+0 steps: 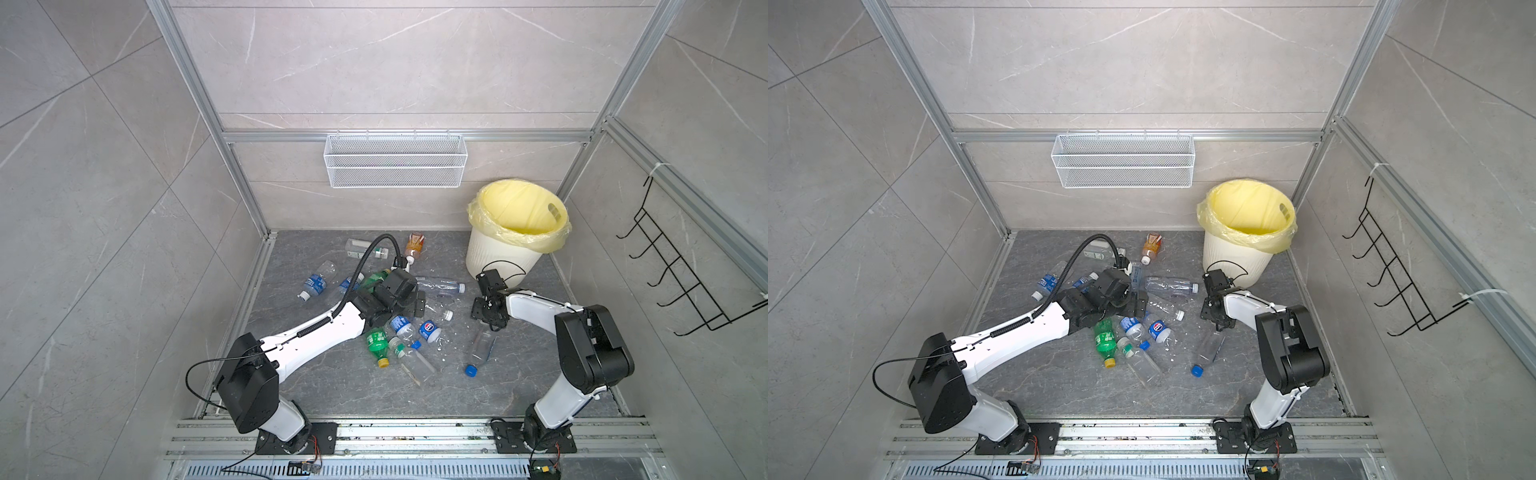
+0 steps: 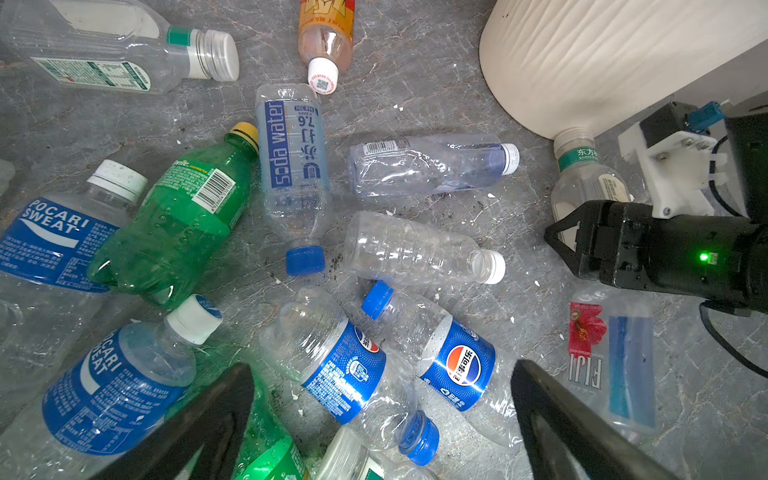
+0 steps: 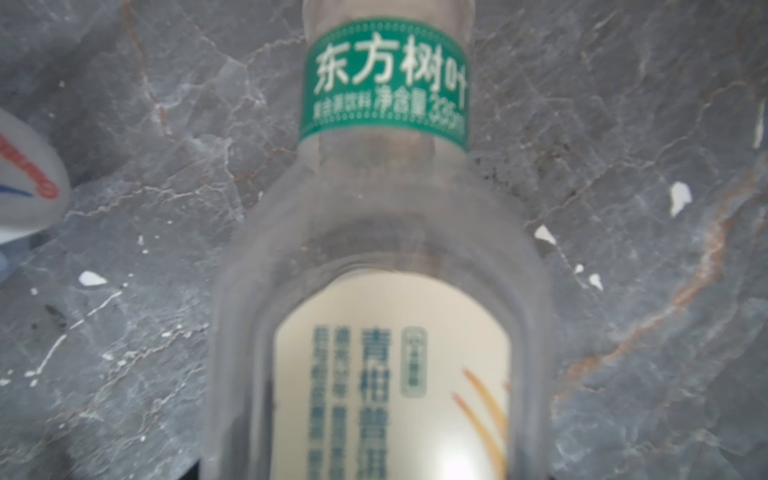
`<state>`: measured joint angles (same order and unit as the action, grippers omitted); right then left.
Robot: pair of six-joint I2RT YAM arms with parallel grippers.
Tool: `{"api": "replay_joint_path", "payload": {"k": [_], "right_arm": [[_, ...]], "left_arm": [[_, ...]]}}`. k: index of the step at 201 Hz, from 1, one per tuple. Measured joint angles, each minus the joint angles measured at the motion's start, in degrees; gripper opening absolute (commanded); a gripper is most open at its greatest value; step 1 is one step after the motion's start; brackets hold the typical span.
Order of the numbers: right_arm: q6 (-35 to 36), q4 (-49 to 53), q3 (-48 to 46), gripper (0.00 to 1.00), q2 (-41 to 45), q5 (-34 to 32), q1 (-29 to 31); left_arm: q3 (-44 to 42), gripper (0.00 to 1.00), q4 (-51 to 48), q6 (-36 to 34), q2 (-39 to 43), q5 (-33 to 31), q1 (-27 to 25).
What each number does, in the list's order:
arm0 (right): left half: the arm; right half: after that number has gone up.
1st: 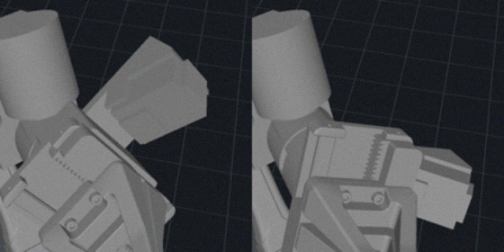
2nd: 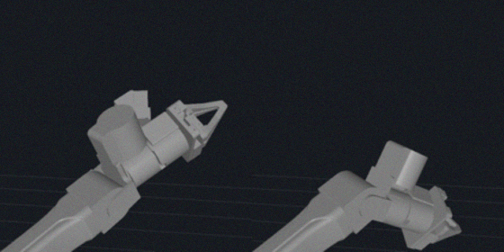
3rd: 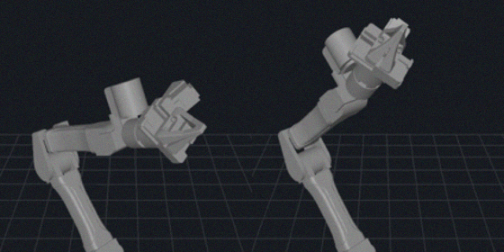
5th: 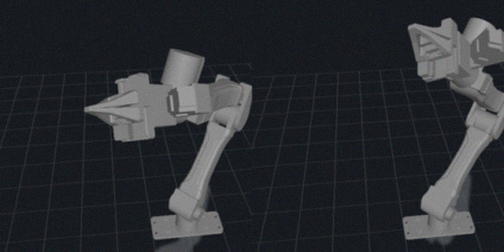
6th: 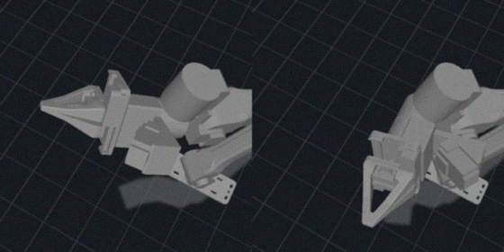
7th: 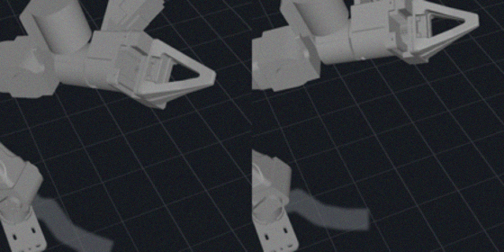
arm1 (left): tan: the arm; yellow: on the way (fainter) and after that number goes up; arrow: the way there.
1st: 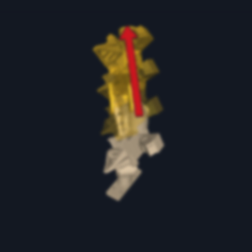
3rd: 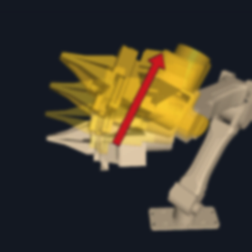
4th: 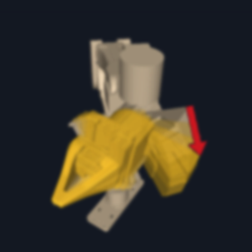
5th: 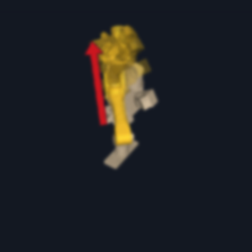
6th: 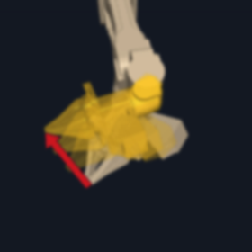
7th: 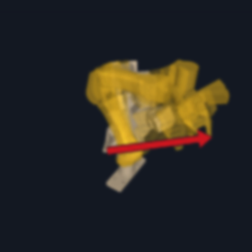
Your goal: Throw the plastic bottles in the bin
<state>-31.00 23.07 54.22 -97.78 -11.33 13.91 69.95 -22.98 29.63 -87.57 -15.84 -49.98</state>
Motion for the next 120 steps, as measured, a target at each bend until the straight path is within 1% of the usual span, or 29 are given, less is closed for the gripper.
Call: {"api": "replay_joint_path", "payload": {"k": [33,88,120], "right_arm": [[0.9,2.12,1.86,0.6,1.27,-1.03,1.62],[2.32,5.88,6.23,0.59,7.37,-3.89,6.14],[3.78,8.26,10.01,0.58,11.32,-4.61,9.57]], "left_arm": [[0.68,1.0,-0.15,-0.02,0.0,-0.74,-0.2],[0.72,1.0,-1.09,-0.07,0.22,-3.65,-0.31],[2.16,1.0,-1.57,-2.27,1.14,-4.5,-0.31]]}}
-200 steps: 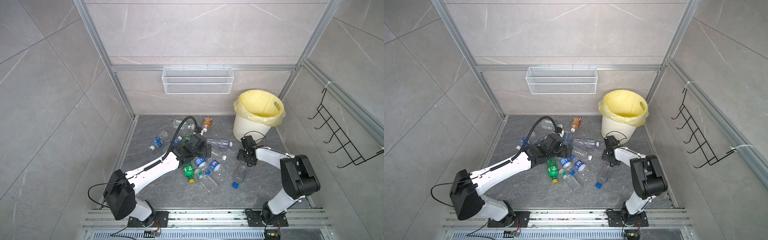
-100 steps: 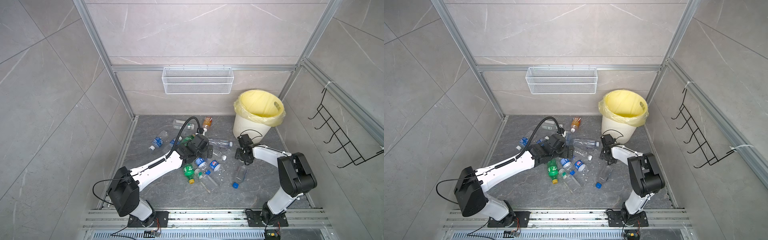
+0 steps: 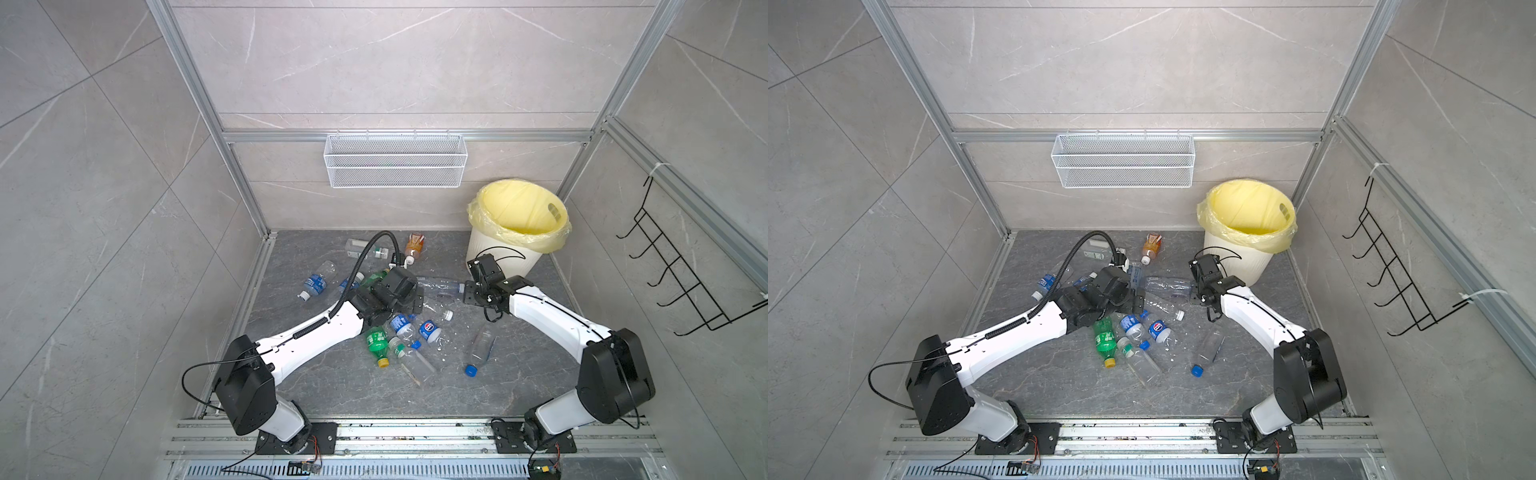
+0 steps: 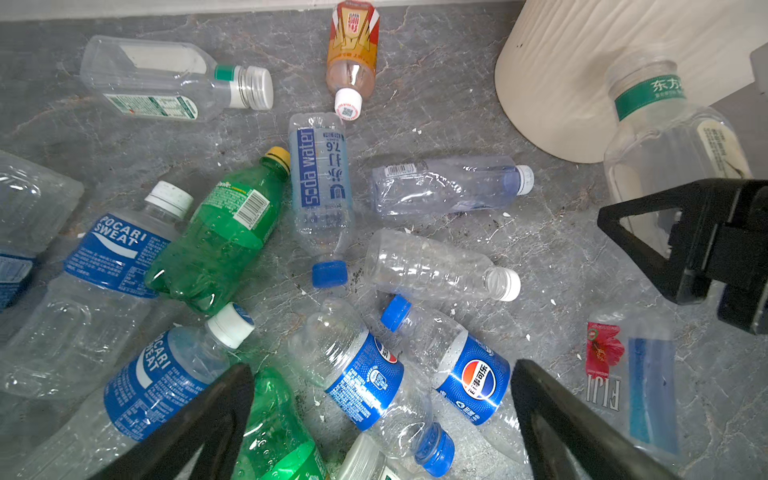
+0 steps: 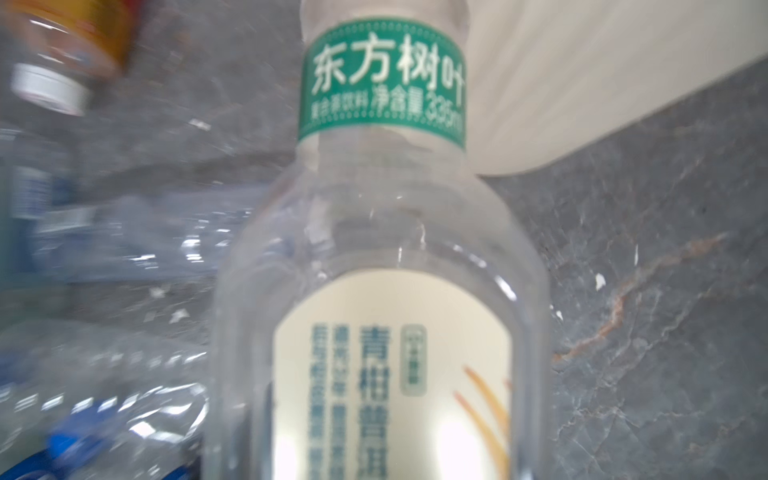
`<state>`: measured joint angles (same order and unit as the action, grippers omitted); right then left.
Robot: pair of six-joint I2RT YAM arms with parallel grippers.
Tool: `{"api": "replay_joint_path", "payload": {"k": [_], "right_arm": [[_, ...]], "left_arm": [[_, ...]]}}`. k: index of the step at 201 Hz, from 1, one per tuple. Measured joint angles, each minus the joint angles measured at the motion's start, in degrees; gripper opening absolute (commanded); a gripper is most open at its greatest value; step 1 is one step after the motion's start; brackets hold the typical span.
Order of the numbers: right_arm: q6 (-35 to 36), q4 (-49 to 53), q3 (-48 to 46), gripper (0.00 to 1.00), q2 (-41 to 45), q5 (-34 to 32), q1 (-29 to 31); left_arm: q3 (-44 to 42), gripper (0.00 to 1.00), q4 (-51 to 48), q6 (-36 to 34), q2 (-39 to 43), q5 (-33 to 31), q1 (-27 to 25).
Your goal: Throw the plastic bottles in the bin
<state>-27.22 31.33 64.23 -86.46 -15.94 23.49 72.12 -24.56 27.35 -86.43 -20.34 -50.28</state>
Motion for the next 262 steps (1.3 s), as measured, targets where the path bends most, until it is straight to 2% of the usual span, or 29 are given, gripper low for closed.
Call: {"api": "replay_joint_path", "payload": {"k": [56,107,162,182,197,204,219,242,262], "right_arm": [[3.39,5.44,12.15,0.57,5.03,-0.85,5.57],[6.67,10.75,28.72,0.57,6.23,-4.02,5.86],[12.04,12.83,44.63,0.57,6.49,-11.23,5.86],[13.62,12.83,46.86,0.57,6.03,-12.98,4.81],[13.22,12.9,48.3,0.57,3.93,-10.78,-0.28],[12.68,12.85,49.03,0.61,2.38,-9.62,-3.48],[10.78,14.62,52.85,0.81,-3.78,-6.23,-10.88],[9.22,18.91,61.22,0.99,-15.06,-3.63,-16.02],[8.39,21.97,63.67,1.0,-20.11,-1.11,-16.22]], "left_arm": [[5.07,1.0,2.12,-7.43,2.05,1.05,0.0],[10.99,1.0,6.97,-14.64,1.92,5.55,-0.74],[21.16,1.0,11.98,-19.98,-1.95,9.22,-3.65],[22.99,1.0,12.79,-20.85,-3.65,10.43,-4.31],[24.0,1.0,13.16,-21.27,-4.94,10.8,-4.57],[24.11,1.0,13.22,-21.35,-5.42,11.06,-4.61],[24.11,1.0,13.0,-21.38,-6.01,11.13,-4.66],[24.11,1.0,12.9,-21.38,-6.29,11.02,-4.66],[24.02,1.0,12.87,-21.38,-6.29,10.97,-4.66]]}}
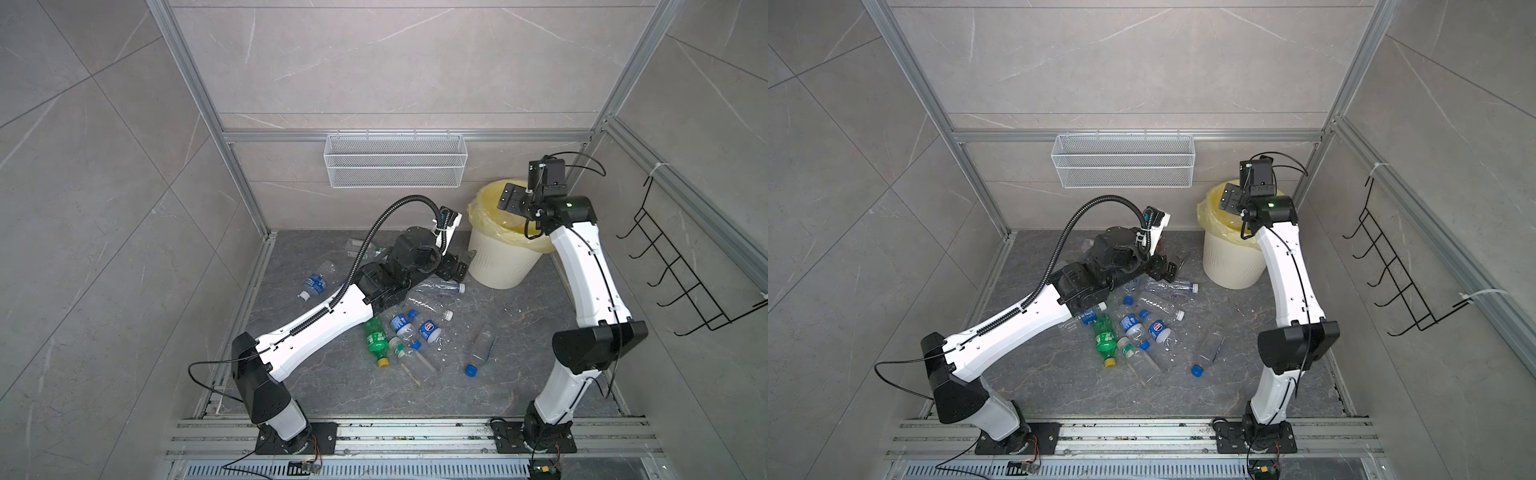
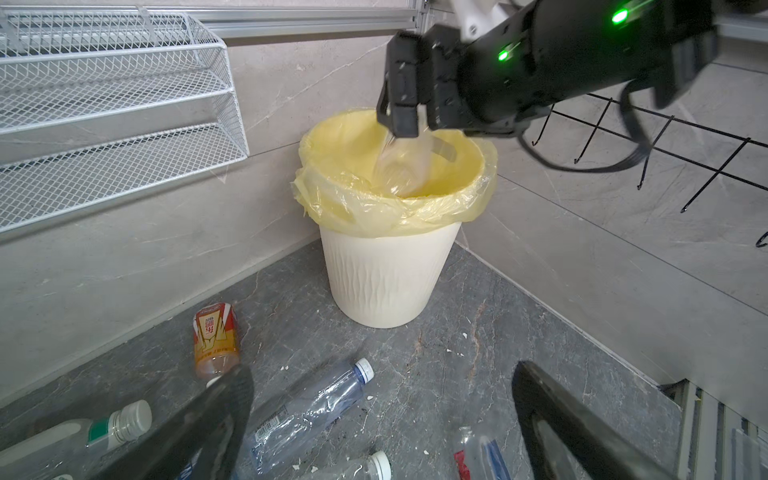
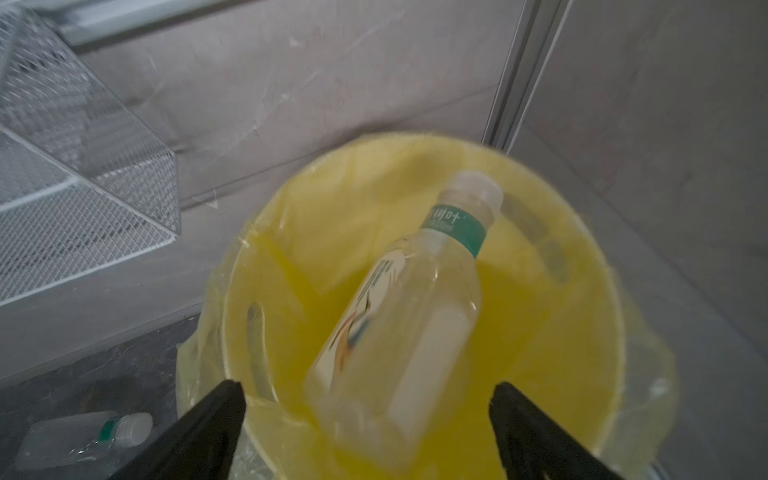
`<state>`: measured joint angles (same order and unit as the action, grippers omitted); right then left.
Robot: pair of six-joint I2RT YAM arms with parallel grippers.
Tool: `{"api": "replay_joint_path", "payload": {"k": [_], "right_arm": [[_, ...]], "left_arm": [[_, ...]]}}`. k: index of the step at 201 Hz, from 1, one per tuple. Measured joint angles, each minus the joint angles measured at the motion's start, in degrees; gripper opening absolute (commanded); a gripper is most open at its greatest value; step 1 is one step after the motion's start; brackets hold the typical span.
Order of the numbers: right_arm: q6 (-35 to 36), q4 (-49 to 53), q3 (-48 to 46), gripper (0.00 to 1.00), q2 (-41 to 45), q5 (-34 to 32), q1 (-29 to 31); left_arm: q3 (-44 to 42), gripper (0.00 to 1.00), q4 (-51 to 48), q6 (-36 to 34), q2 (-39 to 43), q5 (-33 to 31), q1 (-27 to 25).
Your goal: Throw the plastic bottles in the bin
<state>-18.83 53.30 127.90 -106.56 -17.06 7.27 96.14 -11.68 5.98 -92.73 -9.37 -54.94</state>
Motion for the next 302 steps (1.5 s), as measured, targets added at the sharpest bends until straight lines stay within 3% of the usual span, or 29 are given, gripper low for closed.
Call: {"api": "replay_joint_path", "payload": {"k": [47,126,212,252,302], "right_arm": [[-0.55,2.01,-1.2,1.0,4.13,2.95,0.57],[-0.72,1.31,-11.93,1.0,14.43,4.42,0.57],[-3.96,0.66,-36.89,1.0,30.91,7.3,1.38],[-7.39,0.22,-50.97,1.0,37.62,6.19,6.95],[-14.51,-3.28,-66.42,1.0,39.91,4.42,14.78]], "left_arm": [[-2.34,1.0,-0.42,0.5,0.02,0.02,-0.04],[-3.06,1.0,-4.42,4.57,0.04,-0.15,-0.04],[-9.62,1.0,-6.8,9.25,1.11,-0.55,-0.04],[-13.42,1.0,-6.71,11.13,2.86,-0.33,-0.04],[-17.59,1.0,-6.01,12.96,3.93,2.97,-0.04]]}}
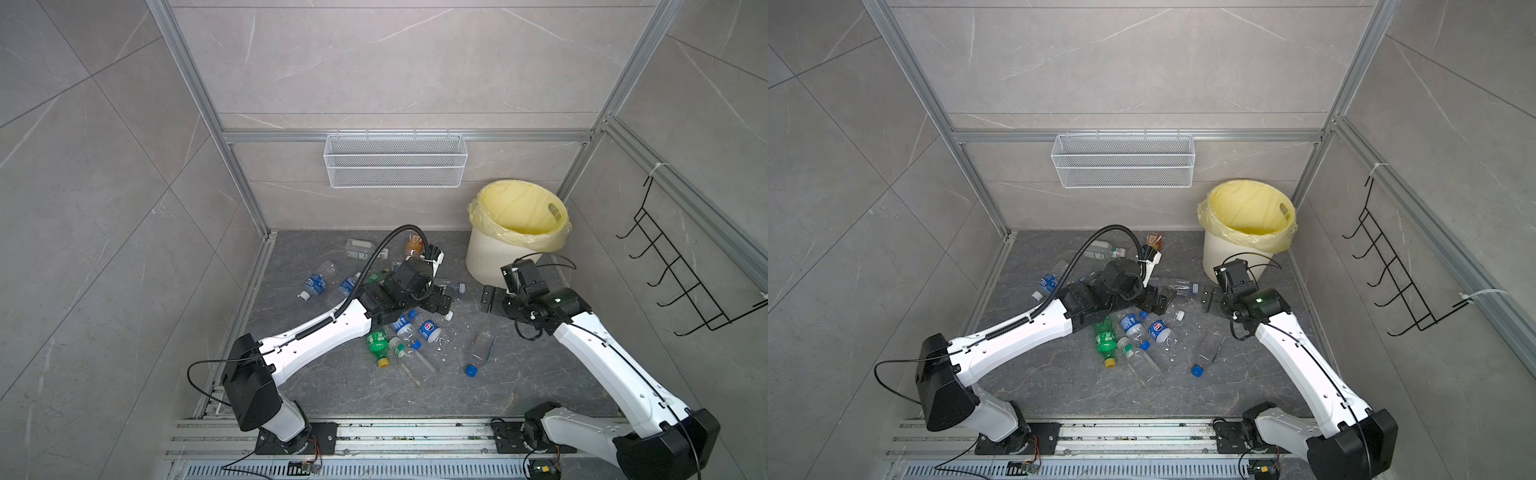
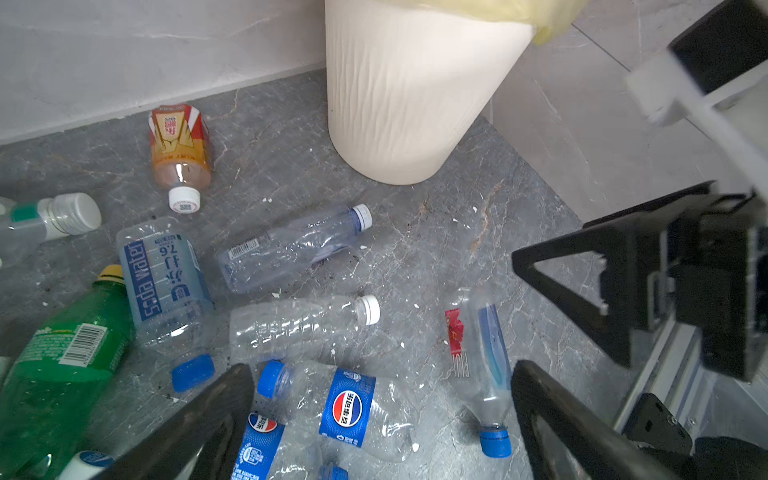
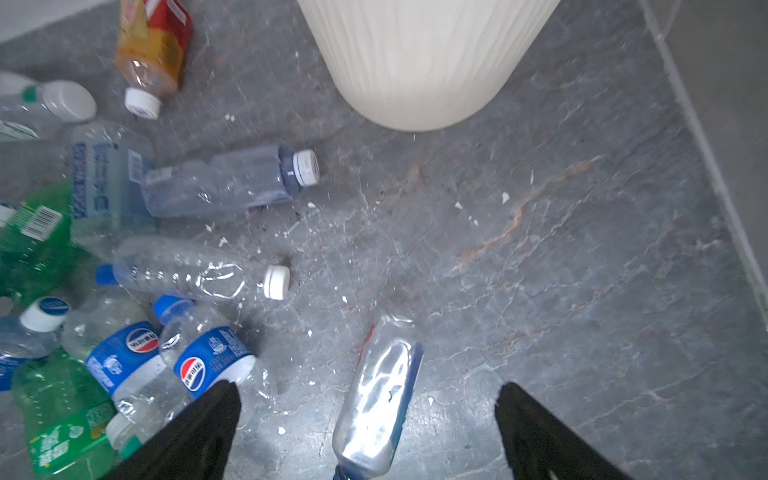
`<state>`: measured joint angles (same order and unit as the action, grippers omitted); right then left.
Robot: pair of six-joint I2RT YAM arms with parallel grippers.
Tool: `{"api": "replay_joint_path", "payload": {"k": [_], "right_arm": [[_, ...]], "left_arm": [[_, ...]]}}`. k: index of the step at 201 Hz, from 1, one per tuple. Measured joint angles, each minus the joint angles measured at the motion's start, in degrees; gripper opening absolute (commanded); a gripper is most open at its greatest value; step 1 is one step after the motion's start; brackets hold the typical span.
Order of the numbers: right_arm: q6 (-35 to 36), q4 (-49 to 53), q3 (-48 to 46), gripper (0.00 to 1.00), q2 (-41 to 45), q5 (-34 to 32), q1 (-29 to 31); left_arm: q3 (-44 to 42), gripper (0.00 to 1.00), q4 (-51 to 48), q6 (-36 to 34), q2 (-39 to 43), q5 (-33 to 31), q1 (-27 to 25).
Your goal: Throw the plastic bottles in the bin
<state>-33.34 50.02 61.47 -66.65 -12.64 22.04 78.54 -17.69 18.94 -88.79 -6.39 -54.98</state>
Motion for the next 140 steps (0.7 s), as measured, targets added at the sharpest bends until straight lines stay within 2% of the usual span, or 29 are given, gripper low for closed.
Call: {"api": "replay_joint_path", "payload": {"k": [43,81,140], "right_arm": [[-5.6,-5.01,-9.42,1.0,-1.53,0.26,3.06],[-9.27,-11.17,-16.11,1.0,-4.0,2.51,3.5],[-11.96,-19.71,-20.72,0.94,-10.6,6.54,3.74]], "left_arm": [[-5.44,1.0,2.27,1.64,1.2,2.56,0.0],[-6.16,1.0,3.52,2.34,1.22,3.74,0.0],[-6.23,1.0,4.57,2.36,1.22,4.02,0.0]]}}
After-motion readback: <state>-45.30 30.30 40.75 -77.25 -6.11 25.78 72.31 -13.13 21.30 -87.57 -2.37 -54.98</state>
